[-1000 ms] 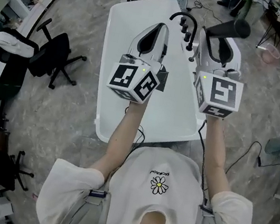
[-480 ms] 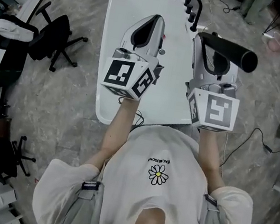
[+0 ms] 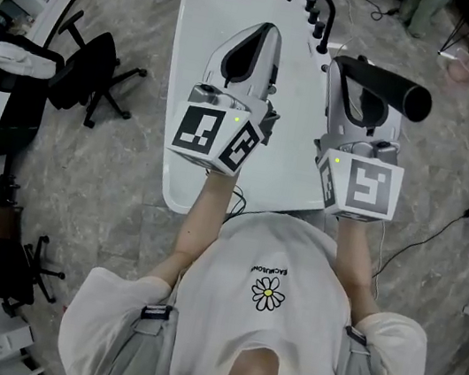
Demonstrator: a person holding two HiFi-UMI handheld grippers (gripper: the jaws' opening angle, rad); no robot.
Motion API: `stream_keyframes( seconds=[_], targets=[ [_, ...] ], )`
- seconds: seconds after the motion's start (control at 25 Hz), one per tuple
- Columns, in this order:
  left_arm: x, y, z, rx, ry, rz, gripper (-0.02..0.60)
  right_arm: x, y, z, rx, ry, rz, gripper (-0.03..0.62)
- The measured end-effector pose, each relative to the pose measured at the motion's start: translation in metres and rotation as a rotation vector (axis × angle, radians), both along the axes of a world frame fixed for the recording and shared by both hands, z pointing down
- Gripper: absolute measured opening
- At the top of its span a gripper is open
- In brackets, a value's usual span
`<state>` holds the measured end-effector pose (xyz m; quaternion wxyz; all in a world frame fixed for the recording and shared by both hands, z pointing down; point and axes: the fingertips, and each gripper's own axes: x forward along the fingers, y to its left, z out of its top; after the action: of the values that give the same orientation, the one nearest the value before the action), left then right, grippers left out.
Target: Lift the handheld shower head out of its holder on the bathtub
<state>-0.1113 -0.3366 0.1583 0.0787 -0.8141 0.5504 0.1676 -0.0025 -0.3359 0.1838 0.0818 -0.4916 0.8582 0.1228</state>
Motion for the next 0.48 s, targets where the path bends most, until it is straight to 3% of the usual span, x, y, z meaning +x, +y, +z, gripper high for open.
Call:
stream_keyframes(
  seconds=[0.48],
  targets=[
    [0.0071,0.0028,0.0025,0.008,-0.021,0.014,0.000,0.0007,-0.0021,-0.0012,-0.007,-0.004,0.000,0.155]
  ],
)
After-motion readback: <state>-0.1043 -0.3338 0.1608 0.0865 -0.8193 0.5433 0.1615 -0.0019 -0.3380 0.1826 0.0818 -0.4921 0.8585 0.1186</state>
